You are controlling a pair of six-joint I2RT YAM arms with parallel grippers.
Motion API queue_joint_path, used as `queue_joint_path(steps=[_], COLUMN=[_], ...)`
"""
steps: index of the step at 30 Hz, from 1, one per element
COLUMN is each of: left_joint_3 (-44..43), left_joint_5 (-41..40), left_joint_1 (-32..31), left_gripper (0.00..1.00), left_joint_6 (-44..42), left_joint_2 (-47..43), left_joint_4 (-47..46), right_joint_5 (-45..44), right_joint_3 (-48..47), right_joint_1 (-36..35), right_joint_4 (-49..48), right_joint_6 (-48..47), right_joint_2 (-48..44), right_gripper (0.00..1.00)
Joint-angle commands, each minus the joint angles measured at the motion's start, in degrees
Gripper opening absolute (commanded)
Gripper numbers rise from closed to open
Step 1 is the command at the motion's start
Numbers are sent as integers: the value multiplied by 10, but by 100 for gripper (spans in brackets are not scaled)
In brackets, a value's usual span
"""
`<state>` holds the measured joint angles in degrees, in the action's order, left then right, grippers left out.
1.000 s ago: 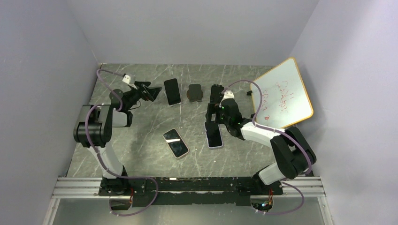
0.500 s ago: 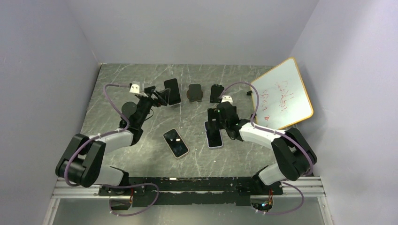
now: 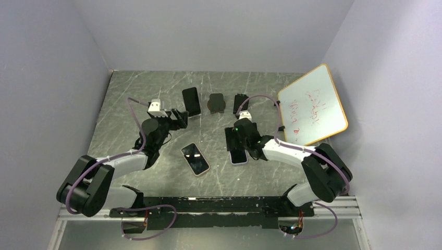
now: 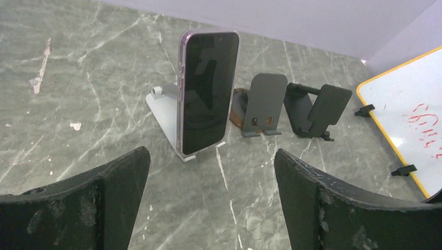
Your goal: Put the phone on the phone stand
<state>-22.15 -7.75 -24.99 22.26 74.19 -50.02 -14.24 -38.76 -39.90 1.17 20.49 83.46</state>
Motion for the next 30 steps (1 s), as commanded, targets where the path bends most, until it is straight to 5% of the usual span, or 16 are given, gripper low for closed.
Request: queue_joint_path(steps=[1, 23, 30], left_joint_3=[-2, -31, -38], left_joint_5=[1, 37, 45], left_joint_1=[-6, -21, -32], left_gripper=[93, 92, 92], left_joint_6=[3, 16, 21], left_joint_2=[19, 85, 103], left_joint_4=[0, 1, 0], right_joint_5=[-29, -14, -15], right_joint_3=[-9, 28, 40], right_joint_1=[-9, -39, -48], right_joint_4=[32, 69, 74], right_joint_6=[14, 65, 81], right_joint_2=[9, 30, 28], right_gripper=[100, 100, 79])
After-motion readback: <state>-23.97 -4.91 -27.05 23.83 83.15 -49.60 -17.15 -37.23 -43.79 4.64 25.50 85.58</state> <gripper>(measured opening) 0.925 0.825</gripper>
